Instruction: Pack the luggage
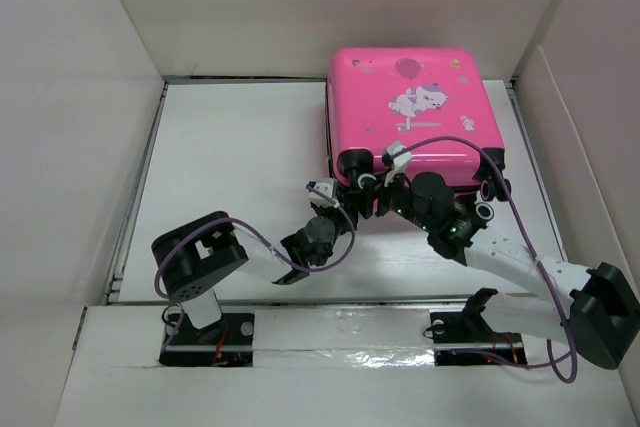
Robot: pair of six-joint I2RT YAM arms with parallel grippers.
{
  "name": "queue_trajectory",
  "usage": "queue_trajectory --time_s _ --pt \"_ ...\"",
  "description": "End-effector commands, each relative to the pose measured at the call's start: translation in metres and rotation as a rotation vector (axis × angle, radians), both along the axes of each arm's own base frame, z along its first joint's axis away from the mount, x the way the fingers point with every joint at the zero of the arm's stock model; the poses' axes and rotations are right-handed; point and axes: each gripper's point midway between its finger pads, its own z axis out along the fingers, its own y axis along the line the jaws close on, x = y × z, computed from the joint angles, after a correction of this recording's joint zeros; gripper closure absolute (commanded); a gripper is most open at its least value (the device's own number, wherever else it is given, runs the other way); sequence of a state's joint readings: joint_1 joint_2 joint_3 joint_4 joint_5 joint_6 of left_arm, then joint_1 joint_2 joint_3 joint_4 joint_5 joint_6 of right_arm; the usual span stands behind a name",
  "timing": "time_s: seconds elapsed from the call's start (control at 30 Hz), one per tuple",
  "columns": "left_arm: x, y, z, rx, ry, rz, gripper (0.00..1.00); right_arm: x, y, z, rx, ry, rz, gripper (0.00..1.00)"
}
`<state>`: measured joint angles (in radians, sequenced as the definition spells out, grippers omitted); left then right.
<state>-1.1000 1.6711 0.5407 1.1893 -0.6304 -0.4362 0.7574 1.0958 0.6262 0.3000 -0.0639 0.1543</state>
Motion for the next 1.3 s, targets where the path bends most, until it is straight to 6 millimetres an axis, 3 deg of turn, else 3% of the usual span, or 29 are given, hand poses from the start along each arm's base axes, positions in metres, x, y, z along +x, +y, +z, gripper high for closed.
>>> queue_trajectory --time_s 0.0,0.13,0.27,0.37,0.5,0.53,0.73,0.9,1.03,1.1,1.17,1.27 --pt "0.015 -0.007 0.093 -0.340 -0.165 0.045 0.82 -0.038 0.041 0.083 0.240 -0.148 0.212 1.00" --pt "0.017 -0.005 0.096 -0.365 -0.160 0.087 1.00 -0.039 0.040 0.084 0.237 -0.149 0.214 1.00" --pt "0.016 0.004 0.105 -0.330 -0.189 0.121 1.00 -0.037 0.032 0.083 0.236 -0.151 0.172 1.00" --pt "0.016 0.017 0.099 -0.264 -0.195 0.159 1.00 -0.034 0.022 0.088 0.240 -0.164 0.127 1.00" --pt "0.016 0.044 0.083 -0.176 -0.185 0.207 1.00 -0.039 0.015 0.090 0.221 -0.175 0.121 1.00" --pt "0.015 0.053 0.069 -0.142 -0.167 0.209 1.00 -0.041 0.012 0.094 0.225 -0.185 0.120 1.00" --pt "0.019 0.099 0.049 -0.053 -0.136 0.277 1.00 -0.052 -0.003 0.096 0.169 -0.207 0.123 1.00" --pt "0.024 0.120 0.048 -0.009 -0.131 0.306 1.00 -0.067 -0.021 0.095 0.119 -0.216 0.129 1.00" --pt "0.043 0.135 0.052 0.011 -0.134 0.312 1.00 -0.078 -0.026 0.090 0.086 -0.211 0.167 1.00" --pt "0.050 0.137 0.056 0.008 -0.145 0.306 1.00 -0.085 -0.019 0.082 0.064 -0.197 0.233 1.00" --pt "0.051 0.126 0.065 -0.006 -0.161 0.248 1.00 -0.089 -0.012 0.075 0.054 -0.180 0.271 1.00" --pt "0.030 0.098 0.066 -0.019 -0.160 0.047 1.00 -0.081 -0.008 0.069 0.037 -0.168 0.253 1.00"
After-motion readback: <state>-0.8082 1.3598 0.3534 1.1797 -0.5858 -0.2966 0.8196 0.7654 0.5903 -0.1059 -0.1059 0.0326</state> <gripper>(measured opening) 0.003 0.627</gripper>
